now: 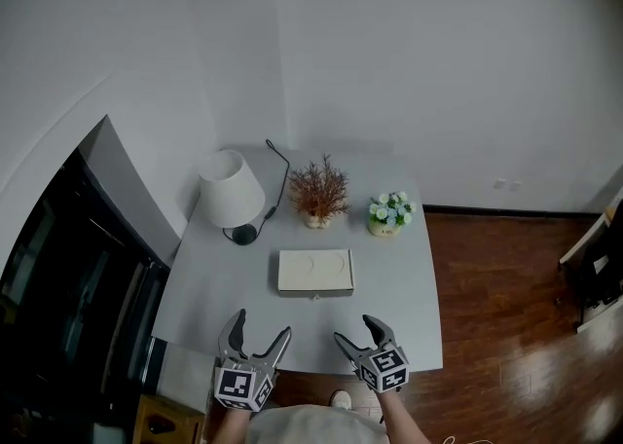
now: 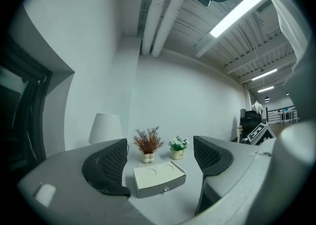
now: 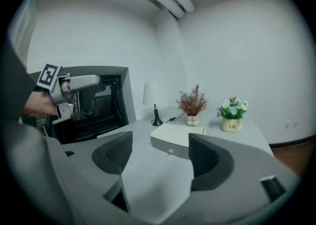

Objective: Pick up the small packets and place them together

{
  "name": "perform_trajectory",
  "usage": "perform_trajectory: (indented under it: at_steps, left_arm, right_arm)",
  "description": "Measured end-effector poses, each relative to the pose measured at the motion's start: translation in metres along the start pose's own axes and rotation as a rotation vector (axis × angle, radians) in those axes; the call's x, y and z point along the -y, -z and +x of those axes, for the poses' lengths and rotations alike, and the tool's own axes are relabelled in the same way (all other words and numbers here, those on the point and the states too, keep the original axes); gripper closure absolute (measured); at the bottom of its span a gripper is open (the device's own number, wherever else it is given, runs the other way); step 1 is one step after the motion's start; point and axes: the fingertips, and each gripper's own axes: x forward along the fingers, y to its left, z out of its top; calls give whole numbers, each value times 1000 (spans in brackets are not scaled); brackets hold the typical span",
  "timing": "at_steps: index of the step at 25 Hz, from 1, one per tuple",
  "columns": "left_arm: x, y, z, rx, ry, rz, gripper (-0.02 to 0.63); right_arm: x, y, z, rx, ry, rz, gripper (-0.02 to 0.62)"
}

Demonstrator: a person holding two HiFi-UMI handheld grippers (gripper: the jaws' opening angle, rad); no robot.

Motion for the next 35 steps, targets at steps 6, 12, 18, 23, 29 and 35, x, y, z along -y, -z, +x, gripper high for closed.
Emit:
perform_trajectory:
  at_steps: [6,12,18,23,29,35]
  left_arm:
    - [-43,-8,19,7,65,33,201]
    - [-90,-18,8,13,22,39,201]
    - [-115,-10,-14,-8,-49,20,201]
    - [-121,-5,-21,-34,-84,16,202]
    - [-122,2,-28,-55,-86,16,202]
    - [-118,3,-20,-25,-81,-19,202]
  right_arm:
    - [5,44,89,-153,74,55,319]
    - [24,102,162,-363,128,170,319]
    - [43,110,188,-451,178,212,403]
    - [57,122,200,-533,252,254,411]
    - [51,129,207,-566,251,429,529]
    - [20,139,166,-576,170,365,531]
